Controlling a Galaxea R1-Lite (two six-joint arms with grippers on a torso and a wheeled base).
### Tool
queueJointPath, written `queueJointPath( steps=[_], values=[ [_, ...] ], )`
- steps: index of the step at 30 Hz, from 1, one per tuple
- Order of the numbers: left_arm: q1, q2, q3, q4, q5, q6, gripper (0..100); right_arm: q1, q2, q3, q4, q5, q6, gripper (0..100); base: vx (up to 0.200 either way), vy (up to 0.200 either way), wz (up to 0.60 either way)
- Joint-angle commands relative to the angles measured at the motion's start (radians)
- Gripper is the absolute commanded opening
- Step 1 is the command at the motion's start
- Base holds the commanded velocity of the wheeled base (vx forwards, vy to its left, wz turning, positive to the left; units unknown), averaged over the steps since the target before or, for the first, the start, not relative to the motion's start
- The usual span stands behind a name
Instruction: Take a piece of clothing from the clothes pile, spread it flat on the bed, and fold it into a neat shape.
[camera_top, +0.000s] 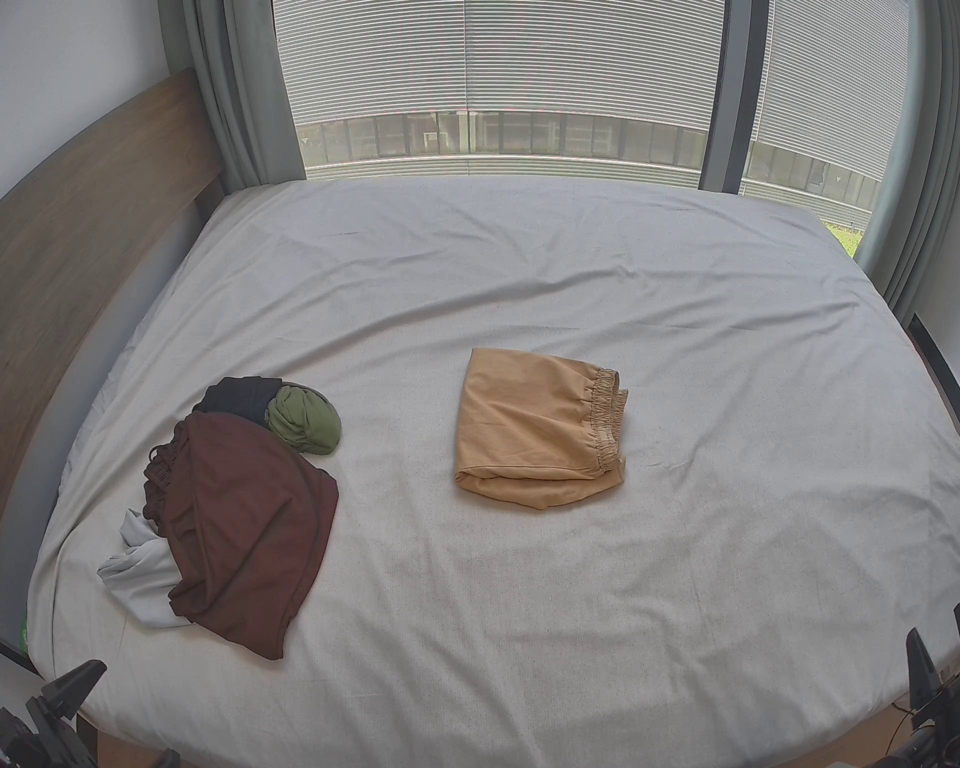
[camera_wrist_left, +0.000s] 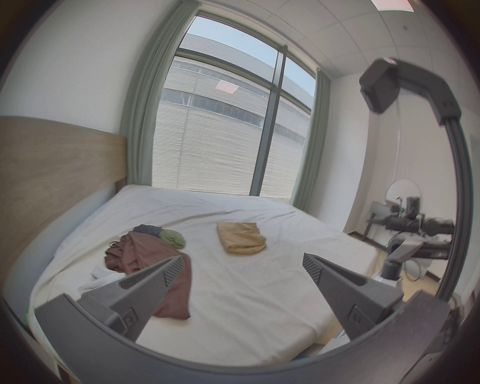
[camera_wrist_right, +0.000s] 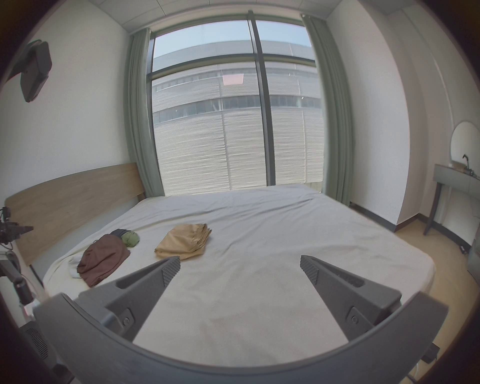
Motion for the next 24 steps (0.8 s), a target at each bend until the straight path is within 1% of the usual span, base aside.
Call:
queueJointPath(
  steps=[1, 2, 3, 4, 5, 6, 7, 8, 9, 10, 12, 18, 20, 24],
  values=[
    [0.025, -0.108, 0.019, 0.038, 0.067, 0.076, 100, -0.012, -0.033, 0.018, -0.036, -0.049, -0.018, 100, 0.000, 0.000, 0.00],
    [0.025, -0.108, 0.019, 0.038, 0.082, 0.087, 100, -0.012, -0.033, 0.016, -0.036, -0.056, -0.018, 100, 0.000, 0.000, 0.00],
    [0.025, -0.108, 0.019, 0.039, 0.165, 0.127, 100, -0.012, -0.031, 0.018, -0.036, -0.066, -0.021, 100, 0.000, 0.000, 0.00],
    [0.025, -0.108, 0.019, 0.044, 0.224, 0.159, 100, -0.012, -0.033, 0.018, -0.036, -0.066, -0.024, 100, 0.000, 0.000, 0.00],
    [0.025, -0.108, 0.019, 0.044, 0.243, 0.169, 100, -0.013, -0.033, 0.018, -0.034, -0.066, -0.024, 100, 0.000, 0.000, 0.00],
    [0.025, -0.108, 0.020, 0.045, 0.360, 0.204, 100, -0.013, -0.031, 0.018, -0.034, -0.069, -0.026, 100, 0.000, 0.000, 0.00],
    [0.025, -0.108, 0.020, 0.045, 0.360, 0.204, 100, -0.013, -0.031, 0.018, -0.034, -0.069, -0.026, 100, 0.000, 0.000, 0.00],
    [0.026, -0.108, 0.020, 0.044, 0.426, 0.170, 100, -0.012, -0.033, 0.018, -0.034, -0.065, -0.026, 100, 0.000, 0.000, 0.00],
    [0.026, -0.108, 0.020, 0.045, 0.431, 0.162, 100, -0.013, -0.031, 0.018, -0.034, -0.063, -0.026, 100, 0.000, 0.000, 0.00],
    [0.025, -0.108, 0.020, 0.053, 0.434, 0.122, 100, -0.012, -0.033, 0.018, -0.036, -0.060, -0.023, 100, 0.000, 0.000, 0.00],
    [0.023, -0.108, 0.020, 0.102, 0.446, 0.112, 100, -0.012, -0.033, 0.018, -0.036, -0.057, -0.018, 100, 0.000, 0.000, 0.00],
    [0.021, -0.108, 0.019, 0.104, 0.454, 0.118, 100, -0.012, -0.033, 0.018, -0.034, -0.046, -0.018, 100, 0.000, 0.000, 0.00],
    [0.021, -0.108, 0.019, 0.104, 0.454, 0.116, 100, -0.012, -0.033, 0.016, -0.034, -0.020, -0.012, 100, 0.000, 0.000, 0.00],
    [0.021, -0.108, 0.019, 0.104, 0.454, 0.115, 100, -0.012, -0.033, 0.013, -0.025, 0.013, -0.046, 100, 0.000, 0.000, 0.00]
  ],
)
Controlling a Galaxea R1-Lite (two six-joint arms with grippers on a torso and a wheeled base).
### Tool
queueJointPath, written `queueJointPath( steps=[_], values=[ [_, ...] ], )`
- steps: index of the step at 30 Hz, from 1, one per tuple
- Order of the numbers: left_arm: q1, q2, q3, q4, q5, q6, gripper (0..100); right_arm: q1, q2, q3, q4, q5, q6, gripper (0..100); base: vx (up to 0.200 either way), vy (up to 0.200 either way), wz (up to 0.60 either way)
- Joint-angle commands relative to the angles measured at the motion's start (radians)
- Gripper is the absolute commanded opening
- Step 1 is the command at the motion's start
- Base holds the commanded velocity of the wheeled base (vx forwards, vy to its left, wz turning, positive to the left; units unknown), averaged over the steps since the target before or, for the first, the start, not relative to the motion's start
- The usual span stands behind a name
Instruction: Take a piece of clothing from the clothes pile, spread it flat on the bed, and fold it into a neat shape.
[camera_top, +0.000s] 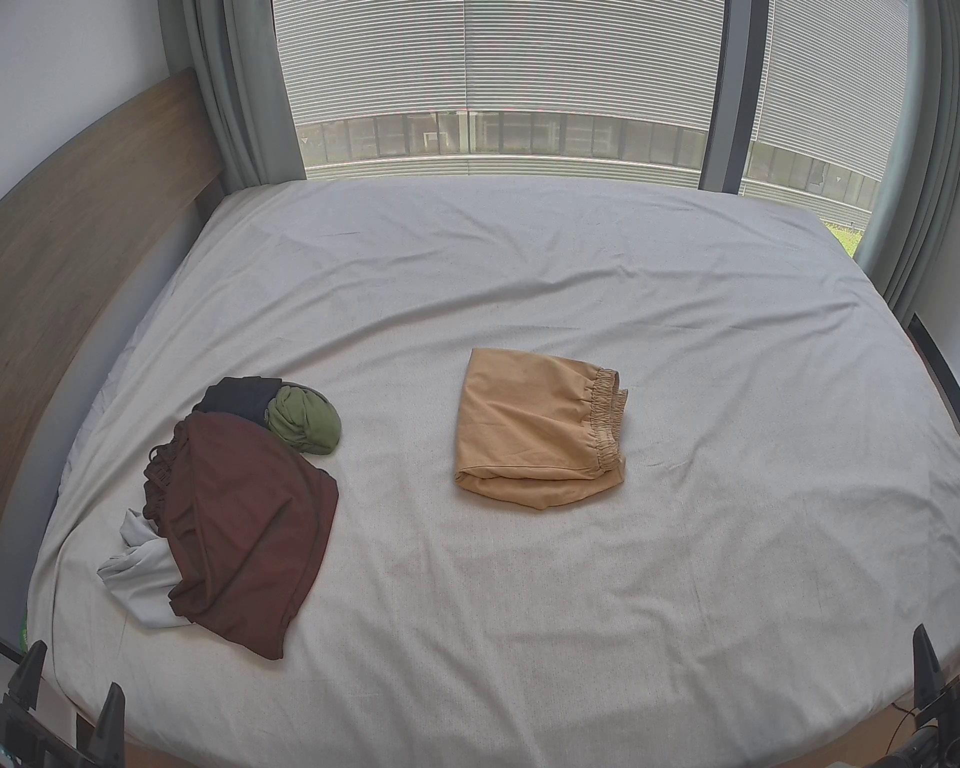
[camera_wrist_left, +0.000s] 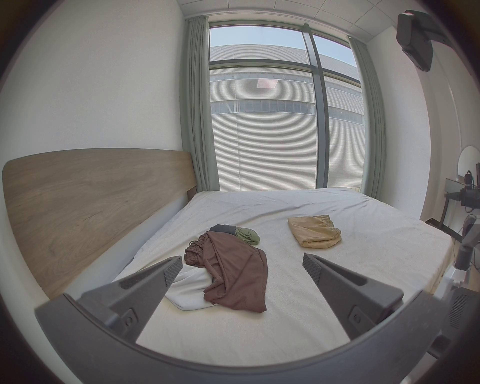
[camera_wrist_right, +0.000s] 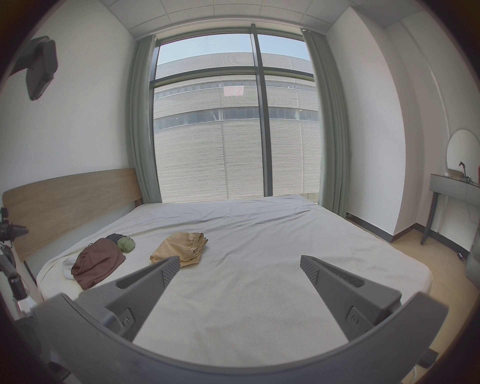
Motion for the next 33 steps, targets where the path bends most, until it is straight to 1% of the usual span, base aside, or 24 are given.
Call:
queueJointPath(
  steps=[1, 3, 7, 10, 12, 15, 16, 17, 18, 19, 20, 21, 23, 30, 33],
  values=[
    [0.000, -0.015, 0.016, 0.000, 0.000, -0.005, 100, 0.000, 0.000, 0.010, 0.012, 0.022, -0.019, 100, 0.000, 0.000, 0.00],
    [0.005, -0.015, 0.017, -0.002, -0.002, -0.005, 100, -0.002, 0.000, 0.008, 0.018, 0.015, -0.020, 100, 0.000, 0.000, 0.00],
    [0.005, -0.015, 0.017, -0.002, -0.002, -0.004, 100, -0.003, 0.000, 0.010, 0.018, -0.026, -0.022, 100, 0.000, 0.000, 0.00],
    [0.002, -0.015, 0.016, 0.000, 0.000, -0.016, 100, -0.003, 0.000, 0.010, 0.022, -0.032, -0.026, 100, 0.000, 0.000, 0.00],
    [0.002, -0.015, 0.016, 0.000, 0.000, -0.019, 100, -0.013, 0.001, 0.008, 0.029, -0.077, -0.035, 100, 0.000, 0.000, 0.00],
    [0.002, -0.015, 0.017, 0.000, 0.000, -0.018, 100, -0.010, 0.001, 0.008, 0.028, -0.083, -0.037, 100, 0.000, 0.000, 0.00],
    [0.002, -0.015, 0.016, -0.002, 0.000, -0.016, 100, -0.011, 0.001, 0.008, 0.025, -0.084, -0.055, 100, 0.000, 0.000, 0.00],
    [0.002, -0.015, 0.017, 0.000, 0.000, -0.013, 100, -0.010, 0.001, 0.008, 0.025, -0.077, -0.086, 100, 0.000, 0.000, 0.00],
    [0.003, -0.015, 0.016, 0.000, 0.000, -0.012, 100, -0.003, 0.001, 0.006, 0.026, -0.052, -0.098, 100, 0.000, 0.000, 0.00],
    [0.002, -0.015, 0.017, -0.002, 0.000, -0.012, 100, -0.005, 0.003, -0.003, 0.046, -0.009, -0.072, 100, 0.000, 0.000, 0.00],
    [0.002, -0.015, 0.017, 0.000, 0.000, -0.013, 100, -0.005, 0.006, -0.006, 0.054, -0.001, -0.069, 100, 0.000, 0.000, 0.00],
    [0.002, -0.015, 0.016, 0.000, 0.000, -0.018, 100, -0.005, 0.011, -0.006, 0.104, 0.037, -0.055, 100, 0.000, 0.000, 0.00],
    [0.002, -0.015, 0.017, 0.000, 0.000, -0.015, 100, 0.001, 0.029, 0.000, 0.092, 0.035, -0.054, 100, 0.000, 0.000, 0.00],
    [0.002, -0.015, 0.016, -0.002, 0.001, -0.021, 100, 0.000, -0.011, 0.016, 0.048, 0.031, -0.038, 100, 0.000, 0.000, 0.00],
    [0.002, -0.015, 0.017, -0.002, 0.001, -0.022, 100, -0.002, -0.009, 0.016, 0.048, 0.031, -0.054, 100, 0.000, 0.000, 0.00]
  ],
)
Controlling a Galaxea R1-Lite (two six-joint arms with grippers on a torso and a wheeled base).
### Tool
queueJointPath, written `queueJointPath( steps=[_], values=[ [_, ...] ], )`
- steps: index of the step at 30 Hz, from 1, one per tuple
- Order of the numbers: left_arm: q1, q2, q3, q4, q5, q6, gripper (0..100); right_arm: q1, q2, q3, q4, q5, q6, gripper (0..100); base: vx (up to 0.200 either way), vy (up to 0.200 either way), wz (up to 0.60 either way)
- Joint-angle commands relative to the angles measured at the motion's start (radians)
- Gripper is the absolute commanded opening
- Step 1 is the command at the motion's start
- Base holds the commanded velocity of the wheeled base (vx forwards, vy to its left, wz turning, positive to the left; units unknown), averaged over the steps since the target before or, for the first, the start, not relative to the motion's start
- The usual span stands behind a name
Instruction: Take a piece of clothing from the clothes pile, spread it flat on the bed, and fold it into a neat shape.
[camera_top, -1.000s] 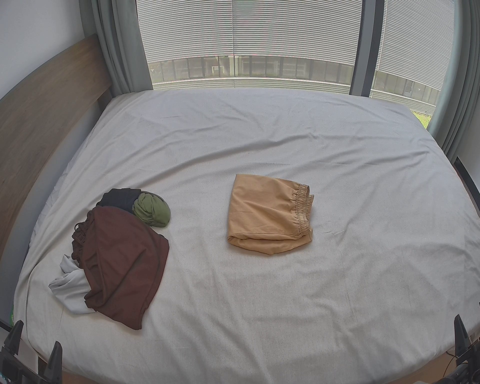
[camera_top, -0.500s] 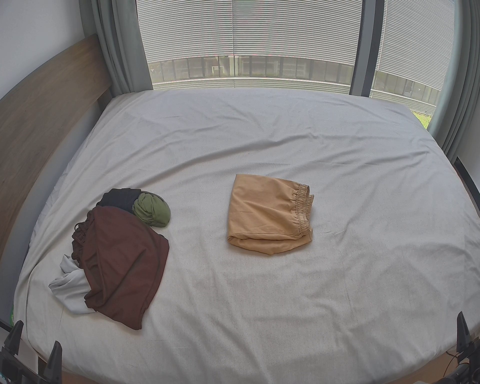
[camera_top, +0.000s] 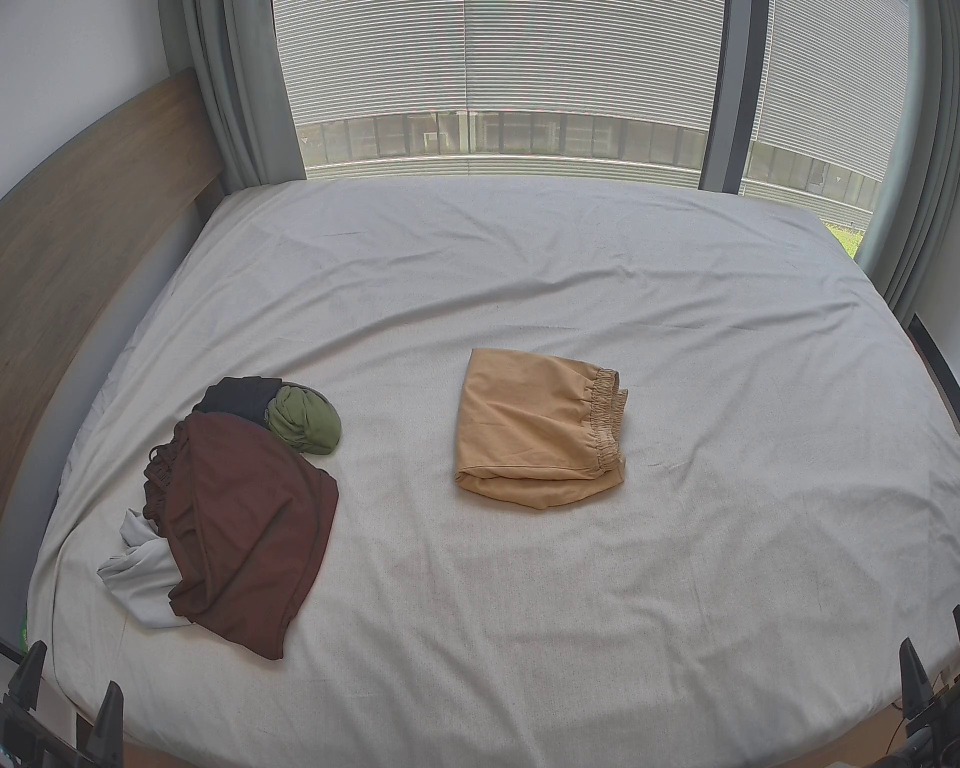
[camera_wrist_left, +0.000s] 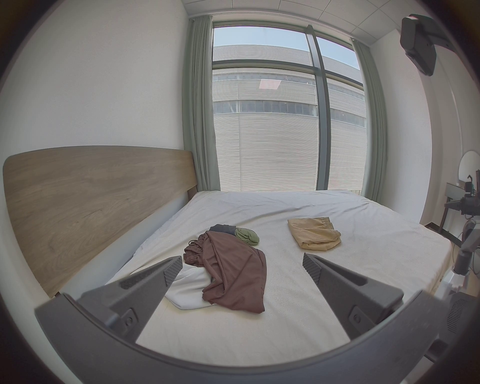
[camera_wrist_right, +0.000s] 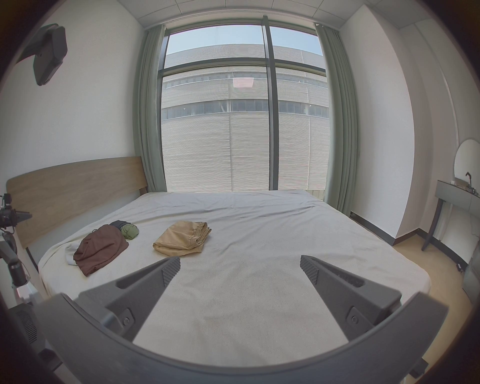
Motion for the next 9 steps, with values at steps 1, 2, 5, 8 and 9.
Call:
queueJointPath(
  steps=[1, 2, 5, 8, 9],
  values=[
    [0.000, -0.015, 0.018, 0.000, 0.000, -0.001, 100, -0.001, -0.012, 0.016, -0.002, 0.000, -0.005, 100, 0.000, 0.000, 0.00],
    [0.000, -0.015, 0.018, 0.000, 0.000, -0.001, 100, 0.000, -0.012, 0.016, -0.002, 0.000, -0.004, 100, 0.000, 0.000, 0.00],
    [0.000, -0.015, 0.018, 0.000, 0.000, -0.001, 100, 0.000, -0.012, 0.016, 0.000, 0.000, -0.005, 100, 0.000, 0.000, 0.00],
    [0.000, -0.015, 0.018, 0.000, 0.000, -0.001, 100, 0.000, -0.012, 0.016, -0.002, 0.000, -0.004, 100, 0.000, 0.000, 0.00],
    [0.000, -0.015, 0.018, 0.000, 0.000, -0.001, 100, 0.000, -0.012, 0.016, -0.002, -0.002, 0.000, 100, 0.000, 0.000, 0.00]
  ],
)
